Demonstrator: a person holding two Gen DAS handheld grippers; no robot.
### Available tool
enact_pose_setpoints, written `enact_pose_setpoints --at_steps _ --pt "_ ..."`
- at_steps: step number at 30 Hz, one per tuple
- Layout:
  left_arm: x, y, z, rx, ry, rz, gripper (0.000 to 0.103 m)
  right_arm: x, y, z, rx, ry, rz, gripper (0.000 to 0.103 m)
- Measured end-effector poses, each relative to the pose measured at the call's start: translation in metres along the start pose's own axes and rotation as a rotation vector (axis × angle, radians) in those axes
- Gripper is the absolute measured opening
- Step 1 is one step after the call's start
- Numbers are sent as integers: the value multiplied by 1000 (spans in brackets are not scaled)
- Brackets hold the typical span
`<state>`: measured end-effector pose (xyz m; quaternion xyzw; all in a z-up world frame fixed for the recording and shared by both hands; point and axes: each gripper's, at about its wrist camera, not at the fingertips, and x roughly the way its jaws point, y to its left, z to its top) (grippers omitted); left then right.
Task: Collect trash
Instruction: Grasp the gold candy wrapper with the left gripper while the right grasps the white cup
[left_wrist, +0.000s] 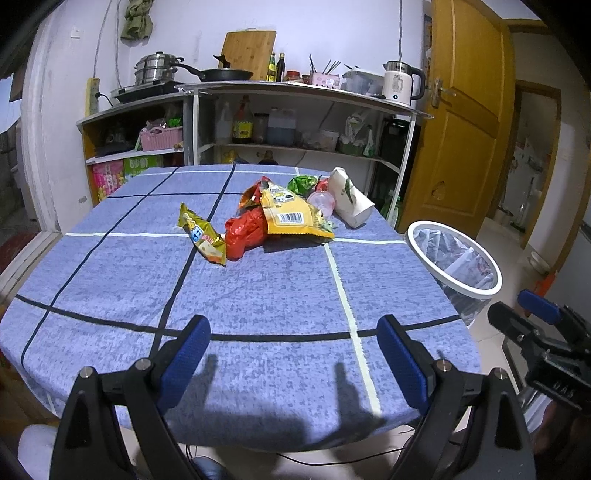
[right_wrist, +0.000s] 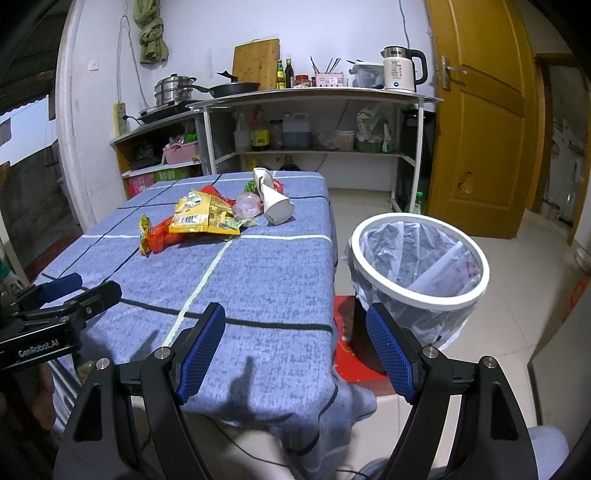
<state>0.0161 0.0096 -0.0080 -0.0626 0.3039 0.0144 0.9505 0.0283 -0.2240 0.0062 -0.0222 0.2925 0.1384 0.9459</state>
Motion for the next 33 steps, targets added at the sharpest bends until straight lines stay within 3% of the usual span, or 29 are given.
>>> enact_pose_setpoints --at_steps 8,12,18,24,29,33 --pt "28 28 20 -21 11 22 93 29 1 29 -47 2 26 79" --pt "44 52 41 -80 11 20 93 45 2 55 -87 -4 44 79" --pt "74 87 72 -145 20 75 93 76 9 93 -137 -17 73 79" --pt "107 118 92 -223 82 93 93 122 18 121 -178 26 98 79" --pt "131 122 94 -243 143 92 93 154 26 136 -193 59 120 79" --pt "151 122 98 -241 198 77 77 188 31 143 -208 109 121 79"
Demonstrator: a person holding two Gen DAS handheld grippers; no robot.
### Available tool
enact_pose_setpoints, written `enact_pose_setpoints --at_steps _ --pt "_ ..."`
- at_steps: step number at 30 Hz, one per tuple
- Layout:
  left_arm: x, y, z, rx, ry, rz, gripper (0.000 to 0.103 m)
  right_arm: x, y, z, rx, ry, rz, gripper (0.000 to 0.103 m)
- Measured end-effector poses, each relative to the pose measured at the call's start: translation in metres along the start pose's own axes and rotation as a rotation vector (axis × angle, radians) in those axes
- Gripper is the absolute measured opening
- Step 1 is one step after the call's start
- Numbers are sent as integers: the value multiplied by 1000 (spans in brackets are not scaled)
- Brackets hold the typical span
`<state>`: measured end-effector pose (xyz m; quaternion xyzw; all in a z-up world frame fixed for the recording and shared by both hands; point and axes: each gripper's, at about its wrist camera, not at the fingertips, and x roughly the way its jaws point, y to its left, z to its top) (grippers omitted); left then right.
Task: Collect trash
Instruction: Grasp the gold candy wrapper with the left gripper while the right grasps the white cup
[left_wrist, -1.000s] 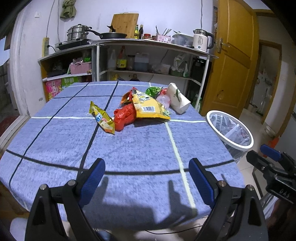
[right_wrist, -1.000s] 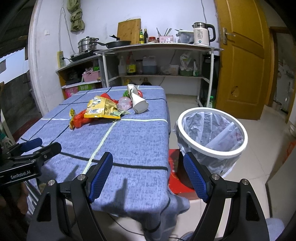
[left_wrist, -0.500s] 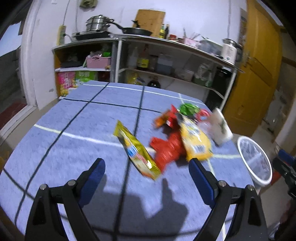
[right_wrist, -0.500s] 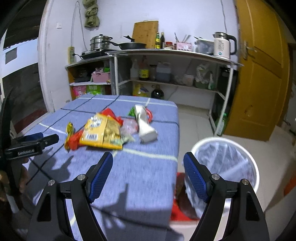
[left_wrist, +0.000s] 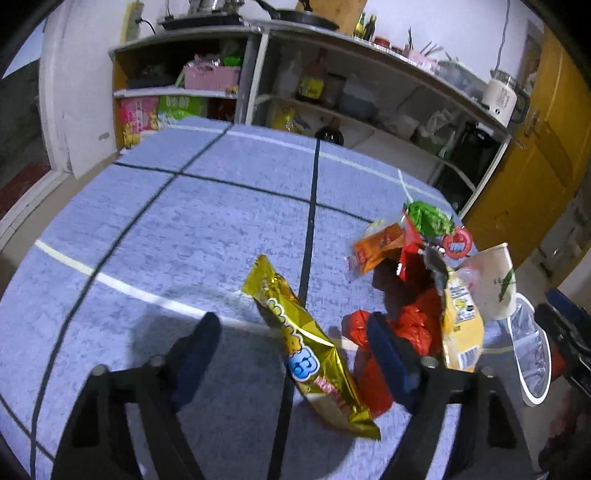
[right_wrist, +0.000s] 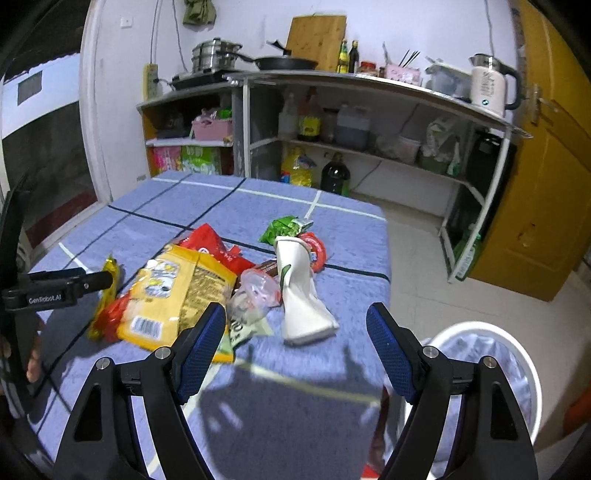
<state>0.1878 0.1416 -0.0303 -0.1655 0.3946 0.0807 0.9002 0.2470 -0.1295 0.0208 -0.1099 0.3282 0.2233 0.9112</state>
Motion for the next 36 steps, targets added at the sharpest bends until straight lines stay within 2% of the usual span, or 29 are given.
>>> enact_pose_setpoints --at_steps 2,6,8,9,10,11,13,18,27,32,36 --pt "5 -3 1 17 10 4 72 15 -1 4 -11 25 2 72" --pt "17 -9 3 45 40 1 55 42 -7 9 -25 77 3 65" --pt "19 -11 0 62 39 15 50 52 -10 9 -25 108 15 47" --pt "20 -13 0 77 41 22 44 57 -12 9 -25 122 21 42" --pt "20 -15 0 87 37 25 36 60 -13 8 -25 132 24 33" --pt "20 -15 -1 88 37 23 32 61 -14 8 -25 127 25 31" --pt "20 -13 -1 81 30 24 27 59 -16 8 -19 119 31 30" --pt "14 -7 0 55 7 4 22 47 -23 7 14 86 34 27" --pt "-26 -14 1 76 -83 -29 21 -2 -42 2 70 19 26 26" --pt "-57 -37 0 100 -140 -91 21 -35 -61 -13 110 -6 7 26" --pt "-73 -80 -2 178 -153 -173 21 -55 -83 -28 148 -13 -26 26"
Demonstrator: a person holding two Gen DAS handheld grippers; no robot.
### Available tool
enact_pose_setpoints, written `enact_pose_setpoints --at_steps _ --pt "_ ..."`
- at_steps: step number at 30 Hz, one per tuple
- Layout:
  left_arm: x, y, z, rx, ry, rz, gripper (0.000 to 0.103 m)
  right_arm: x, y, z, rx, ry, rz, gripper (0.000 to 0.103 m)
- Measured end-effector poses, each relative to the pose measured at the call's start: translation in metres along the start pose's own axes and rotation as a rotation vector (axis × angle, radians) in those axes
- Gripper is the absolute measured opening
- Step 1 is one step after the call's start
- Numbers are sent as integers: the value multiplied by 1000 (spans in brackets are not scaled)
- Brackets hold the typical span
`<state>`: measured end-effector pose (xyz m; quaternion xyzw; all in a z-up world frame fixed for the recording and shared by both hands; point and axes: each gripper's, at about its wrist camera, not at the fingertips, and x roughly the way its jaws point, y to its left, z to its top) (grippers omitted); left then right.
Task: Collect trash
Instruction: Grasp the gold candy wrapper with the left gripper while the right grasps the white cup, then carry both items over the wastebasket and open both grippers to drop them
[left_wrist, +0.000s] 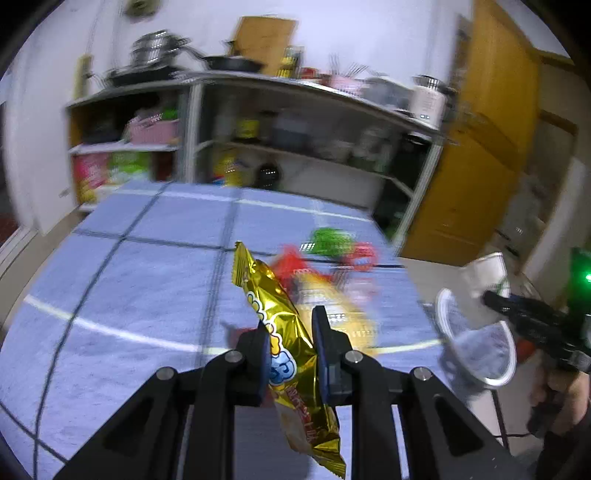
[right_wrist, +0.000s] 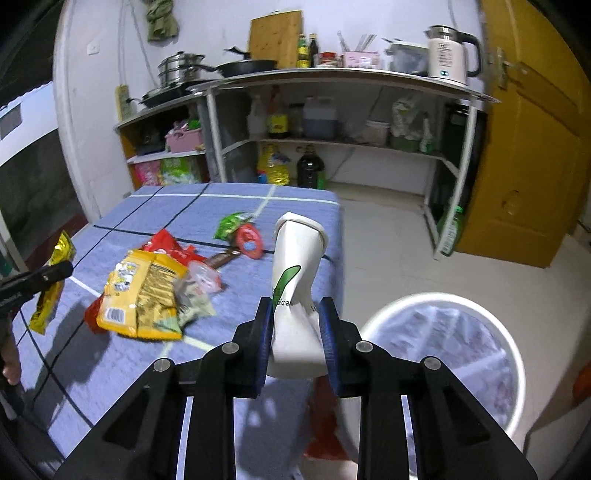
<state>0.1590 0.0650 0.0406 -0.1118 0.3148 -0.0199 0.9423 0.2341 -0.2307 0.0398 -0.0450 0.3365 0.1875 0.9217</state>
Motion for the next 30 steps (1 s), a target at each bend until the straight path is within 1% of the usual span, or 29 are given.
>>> enact_pose_setpoints --at_steps 2,4,7,10,13,17,21,25,27,29,30 --pt "1 -25 4 36 -4 -46 21 -7 -16 -8 25 2 -21 26" --pt "8 -51 9 65 8 -105 21 -12 -31 -14 45 8 -37 26" --pt "21 -90 12 122 22 -172 21 -17 -57 -25 83 13 -65 26" --pt "42 -128 11 165 59 -242 21 -22 -81 -35 119 17 -101 26" --pt "68 -161 7 205 102 -292 21 -24 -104 -48 147 28 -132 26" --pt "109 -202 -5 228 188 -358 21 -17 -129 -63 185 63 -158 26" --pt "135 -231 -17 236 254 -401 22 -3 -145 -75 200 104 -176 26" --pt "152 -248 -22 249 287 -405 23 6 -152 -82 204 131 -180 26" --pt "159 -253 -22 258 292 -392 24 9 -155 -83 207 135 -186 26" --pt "165 -255 -24 265 299 -380 27 13 -156 -83 213 152 -187 26" --pt "168 -253 -25 259 309 -382 30 14 -157 -84 212 153 -188 26"
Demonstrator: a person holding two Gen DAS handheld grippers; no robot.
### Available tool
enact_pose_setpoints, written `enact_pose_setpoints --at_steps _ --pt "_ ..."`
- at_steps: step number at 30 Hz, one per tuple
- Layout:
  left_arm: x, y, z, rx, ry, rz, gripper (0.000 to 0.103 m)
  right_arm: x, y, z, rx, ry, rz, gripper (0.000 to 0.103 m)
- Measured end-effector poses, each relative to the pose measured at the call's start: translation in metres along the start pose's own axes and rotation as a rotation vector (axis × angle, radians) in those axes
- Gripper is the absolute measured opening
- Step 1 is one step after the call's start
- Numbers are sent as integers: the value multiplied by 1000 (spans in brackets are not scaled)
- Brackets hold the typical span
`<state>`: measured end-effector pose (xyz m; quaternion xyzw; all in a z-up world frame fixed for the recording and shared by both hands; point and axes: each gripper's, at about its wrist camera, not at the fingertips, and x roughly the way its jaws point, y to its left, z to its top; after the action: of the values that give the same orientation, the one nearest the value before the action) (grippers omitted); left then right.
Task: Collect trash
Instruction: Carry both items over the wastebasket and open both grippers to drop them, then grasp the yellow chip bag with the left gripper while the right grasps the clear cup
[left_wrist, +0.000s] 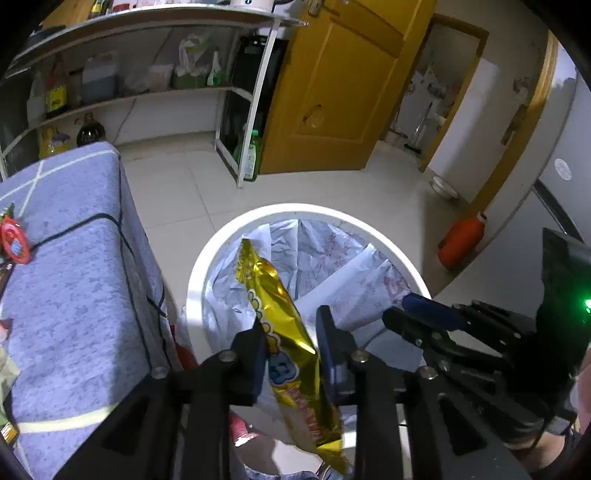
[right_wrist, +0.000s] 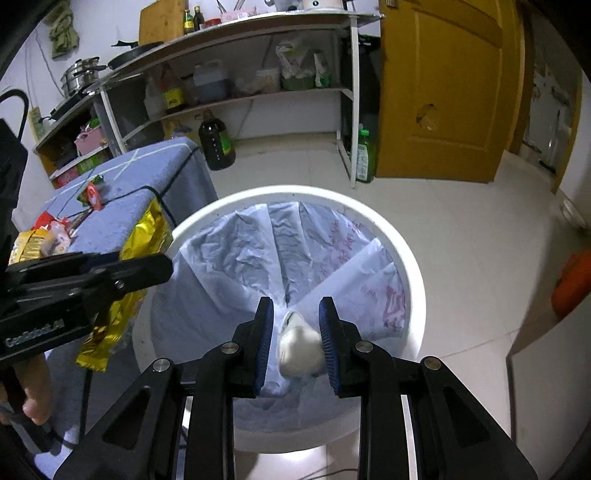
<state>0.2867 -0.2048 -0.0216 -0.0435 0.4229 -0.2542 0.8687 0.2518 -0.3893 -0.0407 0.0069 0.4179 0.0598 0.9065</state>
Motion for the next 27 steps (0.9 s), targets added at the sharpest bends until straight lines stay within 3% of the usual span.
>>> enact_pose_setpoints --at_steps 4,11,18,27 --pt "7 6 1 -25 6 -6 55 -6 -1 0 10 -19 -5 27" --pt "-14 13 1 -48 -46 -6 55 -35 3 4 21 -99 0 27" --pt "-72 19 -7 -35 -157 7 55 -67 27 8 -1 -182 48 27" --pt "-161 79 -36 -85 -282 138 60 -83 93 19 -93 -222 195 27"
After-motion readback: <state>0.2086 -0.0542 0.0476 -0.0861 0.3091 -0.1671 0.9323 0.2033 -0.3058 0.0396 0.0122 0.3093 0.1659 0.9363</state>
